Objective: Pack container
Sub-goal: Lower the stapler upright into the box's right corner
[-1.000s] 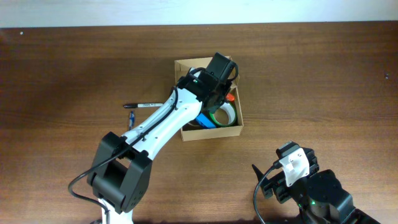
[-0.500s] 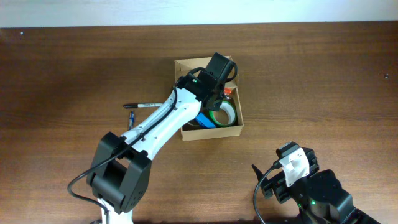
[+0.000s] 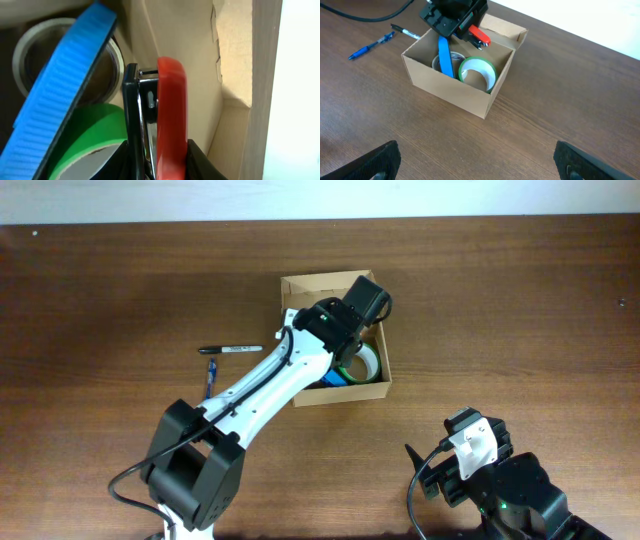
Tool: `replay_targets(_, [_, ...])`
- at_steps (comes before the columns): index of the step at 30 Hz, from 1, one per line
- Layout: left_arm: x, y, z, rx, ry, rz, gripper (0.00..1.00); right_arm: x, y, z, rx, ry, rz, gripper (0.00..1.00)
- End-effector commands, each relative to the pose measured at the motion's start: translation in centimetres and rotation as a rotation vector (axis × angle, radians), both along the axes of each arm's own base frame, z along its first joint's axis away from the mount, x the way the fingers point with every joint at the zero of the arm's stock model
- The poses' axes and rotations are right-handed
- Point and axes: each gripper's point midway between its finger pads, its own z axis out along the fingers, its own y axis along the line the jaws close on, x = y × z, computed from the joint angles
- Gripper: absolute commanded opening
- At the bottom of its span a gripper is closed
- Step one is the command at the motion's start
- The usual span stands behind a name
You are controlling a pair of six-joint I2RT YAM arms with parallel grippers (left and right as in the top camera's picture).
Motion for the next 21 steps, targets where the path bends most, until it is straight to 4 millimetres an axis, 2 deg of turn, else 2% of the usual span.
replay_targets(1, [0.3, 0.6, 2.1, -0.007, -0.051, 0.026, 0.02, 0.0, -0.1, -0.1, 0.011, 0.002, -0.012, 0.99])
replay_targets(10, [0.3, 0.5, 1.1, 0.002, -0.033, 0.023, 0.02, 0.0, -0.1, -0.1, 0.011, 0.002, -0.012, 0.99])
replay_targets(21, [-0.2, -0.5, -1.3, -0.001, 0.029, -0.004, 0.02, 0.0, -0.1, -0.1, 0.011, 0.002, -0.012, 0.99])
